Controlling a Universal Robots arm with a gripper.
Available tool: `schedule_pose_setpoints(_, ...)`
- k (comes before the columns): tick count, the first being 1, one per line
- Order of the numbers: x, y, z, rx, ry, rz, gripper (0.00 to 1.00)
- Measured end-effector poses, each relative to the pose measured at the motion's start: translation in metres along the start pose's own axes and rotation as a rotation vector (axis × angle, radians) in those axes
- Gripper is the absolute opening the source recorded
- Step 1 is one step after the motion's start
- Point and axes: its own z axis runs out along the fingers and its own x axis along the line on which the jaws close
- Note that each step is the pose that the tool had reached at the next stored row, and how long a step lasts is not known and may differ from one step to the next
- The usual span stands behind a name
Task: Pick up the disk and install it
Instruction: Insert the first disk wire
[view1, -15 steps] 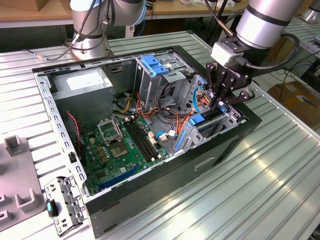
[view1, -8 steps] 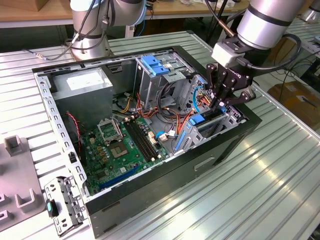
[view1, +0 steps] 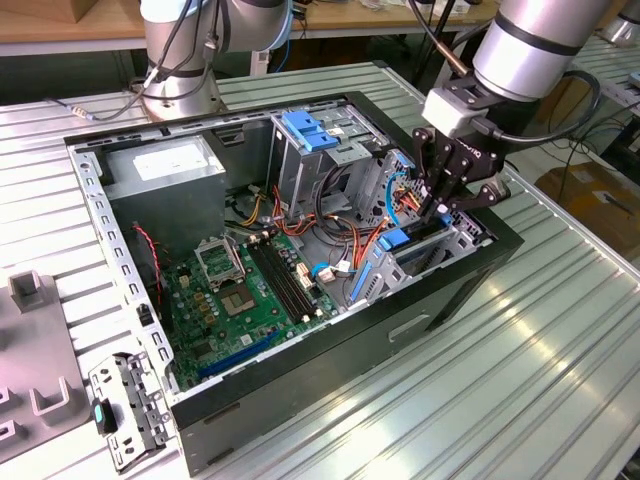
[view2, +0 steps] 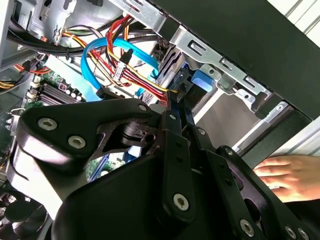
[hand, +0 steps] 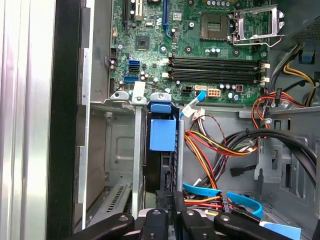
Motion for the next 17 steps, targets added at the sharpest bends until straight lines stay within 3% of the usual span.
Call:
schedule_pose_setpoints(7, 0.0000, -0.0001, 0.0035, 0.0001, -0.0039, 0.000, 0.16)
schedule_pose_setpoints(17, 0.0002, -0.0001, 0.0037, 0.0001, -0.0046, 0.000, 0.18)
